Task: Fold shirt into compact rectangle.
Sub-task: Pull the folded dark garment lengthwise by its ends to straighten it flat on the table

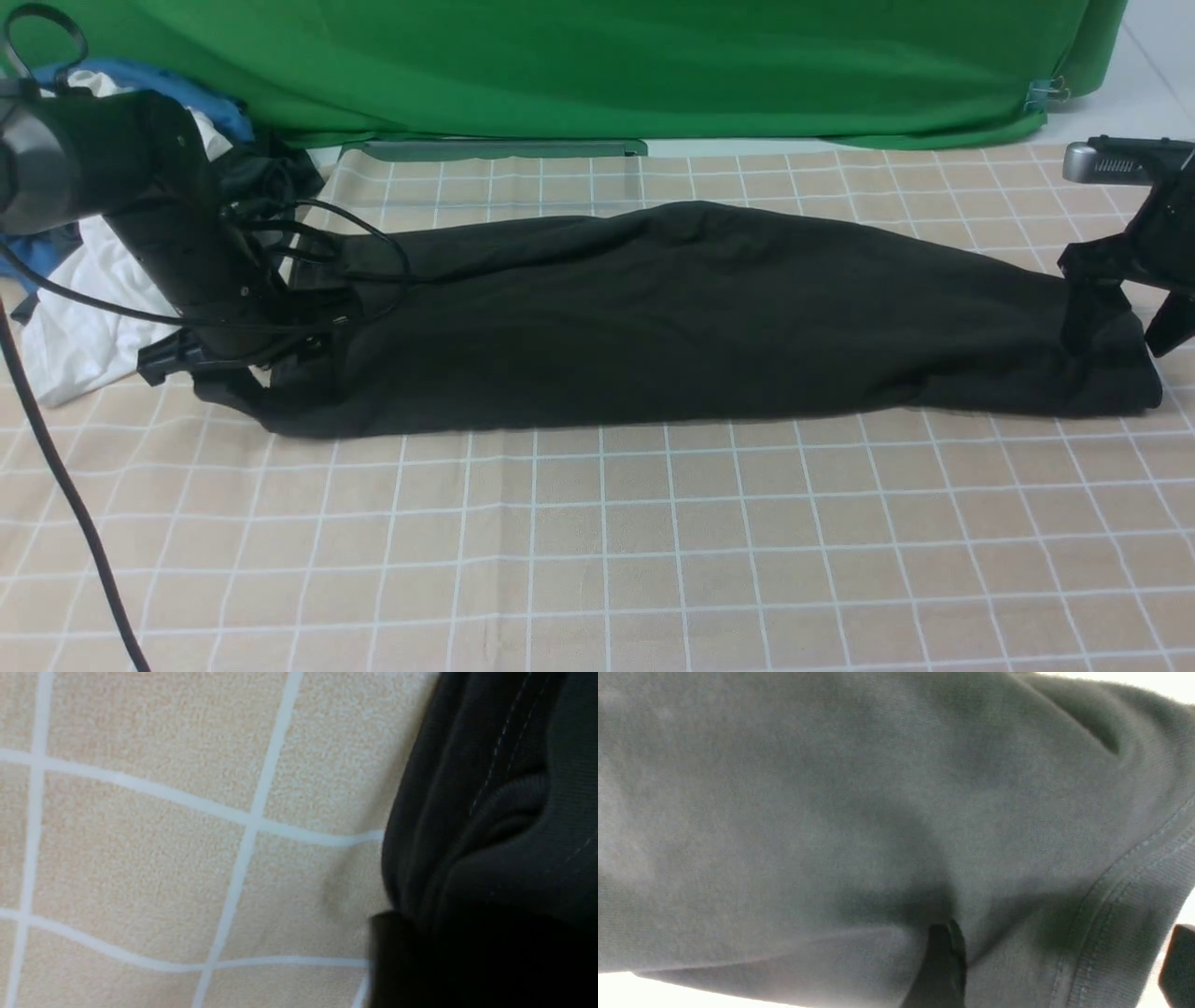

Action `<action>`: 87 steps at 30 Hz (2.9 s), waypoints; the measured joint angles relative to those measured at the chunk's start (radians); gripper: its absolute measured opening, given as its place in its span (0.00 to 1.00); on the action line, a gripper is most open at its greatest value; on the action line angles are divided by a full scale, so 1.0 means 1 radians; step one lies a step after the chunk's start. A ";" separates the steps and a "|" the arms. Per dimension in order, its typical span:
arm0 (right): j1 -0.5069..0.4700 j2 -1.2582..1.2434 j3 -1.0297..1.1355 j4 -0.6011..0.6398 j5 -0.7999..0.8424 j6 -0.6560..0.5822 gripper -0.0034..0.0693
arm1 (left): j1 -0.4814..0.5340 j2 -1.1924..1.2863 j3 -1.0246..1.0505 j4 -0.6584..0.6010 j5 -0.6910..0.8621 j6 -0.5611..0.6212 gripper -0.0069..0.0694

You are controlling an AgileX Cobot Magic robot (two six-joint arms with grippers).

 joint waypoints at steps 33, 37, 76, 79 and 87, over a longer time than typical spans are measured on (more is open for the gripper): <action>0.002 0.070 -0.005 0.004 0.008 -0.095 0.26 | 0.000 -0.135 0.001 0.049 0.000 0.030 0.17; 0.004 0.046 0.000 -0.004 0.005 -0.120 0.17 | 0.001 -0.154 0.001 0.038 0.001 0.026 0.17; -0.049 -0.571 0.818 -0.206 -0.142 0.002 0.67 | 0.103 -0.683 0.599 0.114 0.074 -0.099 0.37; -0.049 -0.574 0.789 -0.178 -0.122 0.003 0.68 | 0.103 -0.683 0.578 0.130 0.082 -0.095 0.52; -0.033 -0.664 0.637 0.010 -0.044 -0.020 0.47 | 0.103 -0.691 0.407 0.103 0.145 -0.118 0.70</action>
